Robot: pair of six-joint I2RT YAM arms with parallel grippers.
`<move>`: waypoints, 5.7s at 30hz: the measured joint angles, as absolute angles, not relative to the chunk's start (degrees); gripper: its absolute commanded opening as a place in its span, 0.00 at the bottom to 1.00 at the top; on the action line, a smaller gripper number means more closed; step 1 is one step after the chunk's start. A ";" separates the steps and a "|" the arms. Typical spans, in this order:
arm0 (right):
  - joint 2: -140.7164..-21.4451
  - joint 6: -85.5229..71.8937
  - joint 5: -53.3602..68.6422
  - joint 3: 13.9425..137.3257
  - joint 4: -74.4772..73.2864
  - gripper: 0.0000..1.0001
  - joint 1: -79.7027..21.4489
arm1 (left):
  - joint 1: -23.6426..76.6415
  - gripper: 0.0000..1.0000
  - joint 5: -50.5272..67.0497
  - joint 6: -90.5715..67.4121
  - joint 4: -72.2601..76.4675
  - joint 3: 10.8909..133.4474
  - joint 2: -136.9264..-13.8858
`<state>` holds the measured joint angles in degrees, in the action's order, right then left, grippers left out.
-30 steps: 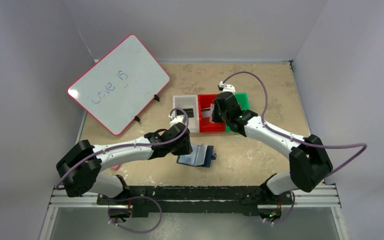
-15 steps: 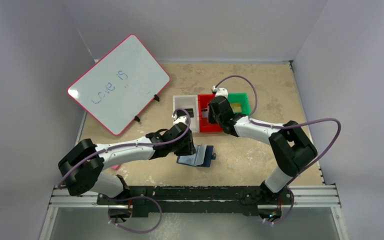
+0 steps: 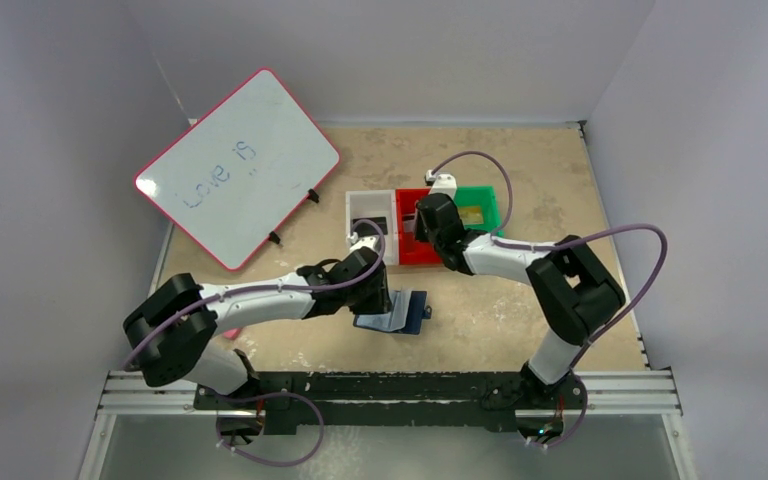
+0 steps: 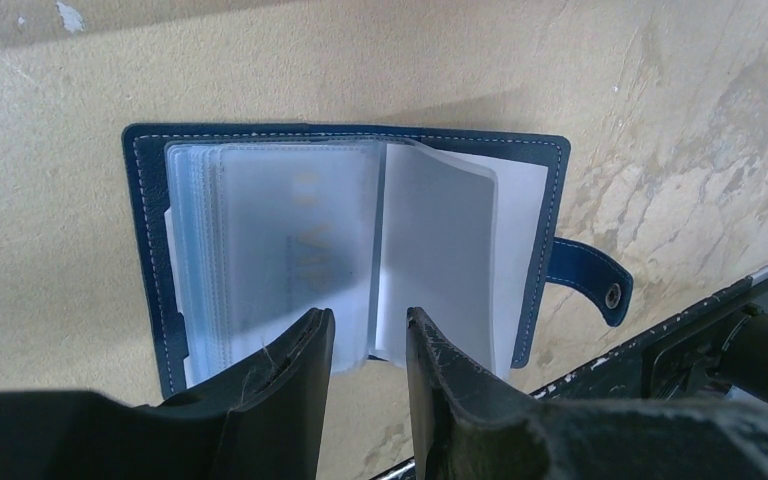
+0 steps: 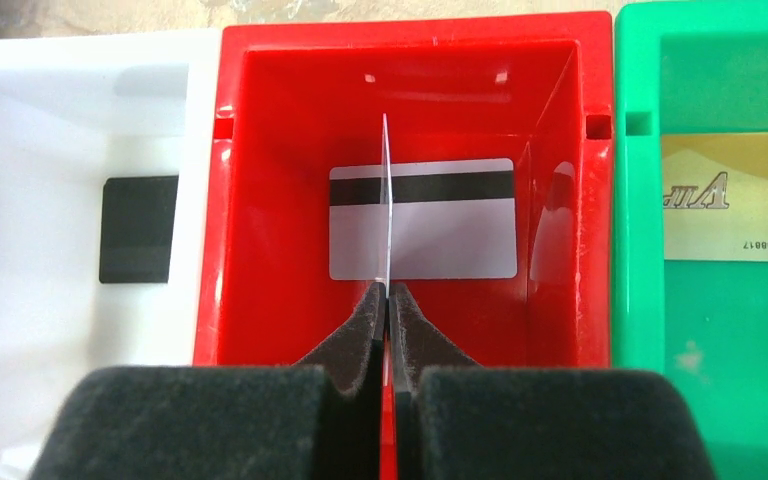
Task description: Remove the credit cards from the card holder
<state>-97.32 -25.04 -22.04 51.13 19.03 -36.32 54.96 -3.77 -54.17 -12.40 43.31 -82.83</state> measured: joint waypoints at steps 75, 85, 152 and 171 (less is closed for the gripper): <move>-102.10 38.79 -9.69 61.06 10.81 0.61 -35.09 | 57.45 0.32 -0.23 -52.88 -9.54 44.25 -84.77; -88.25 18.90 -9.74 59.92 11.27 0.52 -34.70 | 57.45 0.32 -0.23 -52.90 -9.63 44.25 -84.99; -85.14 -47.40 2.55 37.15 2.92 0.20 -46.87 | 58.96 0.34 -17.54 -58.96 -14.72 40.49 -80.71; -86.02 -48.23 2.94 37.15 4.58 0.19 -46.87 | 58.96 0.32 -11.55 -58.89 -10.98 40.49 -82.72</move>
